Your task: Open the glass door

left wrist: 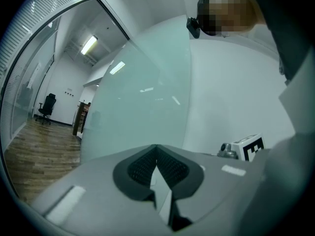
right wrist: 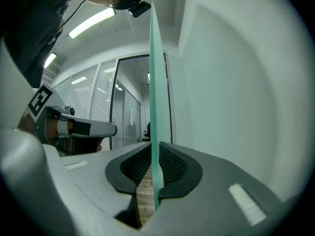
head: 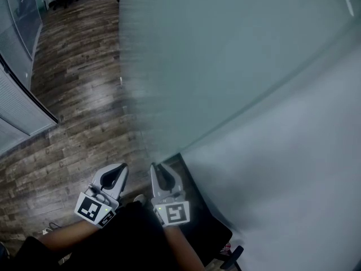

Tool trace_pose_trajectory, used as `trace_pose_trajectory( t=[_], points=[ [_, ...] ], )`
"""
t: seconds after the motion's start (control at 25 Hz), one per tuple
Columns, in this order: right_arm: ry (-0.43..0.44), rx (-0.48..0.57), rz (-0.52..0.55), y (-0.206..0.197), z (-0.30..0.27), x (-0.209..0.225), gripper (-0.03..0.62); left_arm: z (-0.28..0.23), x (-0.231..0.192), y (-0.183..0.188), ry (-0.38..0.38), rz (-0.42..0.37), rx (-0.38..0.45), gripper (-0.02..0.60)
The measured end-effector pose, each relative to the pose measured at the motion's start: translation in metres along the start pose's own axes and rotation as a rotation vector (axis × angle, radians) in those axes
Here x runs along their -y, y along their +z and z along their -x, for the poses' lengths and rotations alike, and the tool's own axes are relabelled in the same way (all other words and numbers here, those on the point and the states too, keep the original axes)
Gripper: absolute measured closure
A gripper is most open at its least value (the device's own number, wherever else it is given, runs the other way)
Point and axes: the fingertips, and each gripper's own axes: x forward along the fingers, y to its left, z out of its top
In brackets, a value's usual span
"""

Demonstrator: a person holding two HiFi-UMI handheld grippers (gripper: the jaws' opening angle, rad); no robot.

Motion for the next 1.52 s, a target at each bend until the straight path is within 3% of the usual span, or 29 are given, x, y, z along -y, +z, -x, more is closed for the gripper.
trace_pose_trajectory(
  t=[0.52, 0.64, 0.92, 1.2, 1.52],
  points=[
    [-0.008, -0.009, 0.026, 0.001, -0.001, 0.013, 0.546, 0.008, 0.006, -0.004, 0.033, 0.001, -0.003, 0.581],
    [-0.02, -0.047, 0.029, -0.007, 0.003, 0.017, 0.546, 0.007, 0.009, 0.0, 0.017, -0.016, 0.0, 0.581],
    [-0.006, -0.002, 0.03, -0.006, -0.003, 0.024, 0.546, -0.009, 0.007, -0.008, -0.005, -0.01, -0.009, 0.581],
    [-0.044, -0.021, 0.014, -0.001, -0.001, 0.03, 0.548, -0.029, 0.026, 0.0, -0.079, 0.019, 0.005, 0.582],
    [-0.075, -0.034, 0.027, -0.012, -0.001, 0.046, 0.548, -0.048, 0.023, -0.008, -0.128, 0.002, -0.009, 0.581]
  ],
)
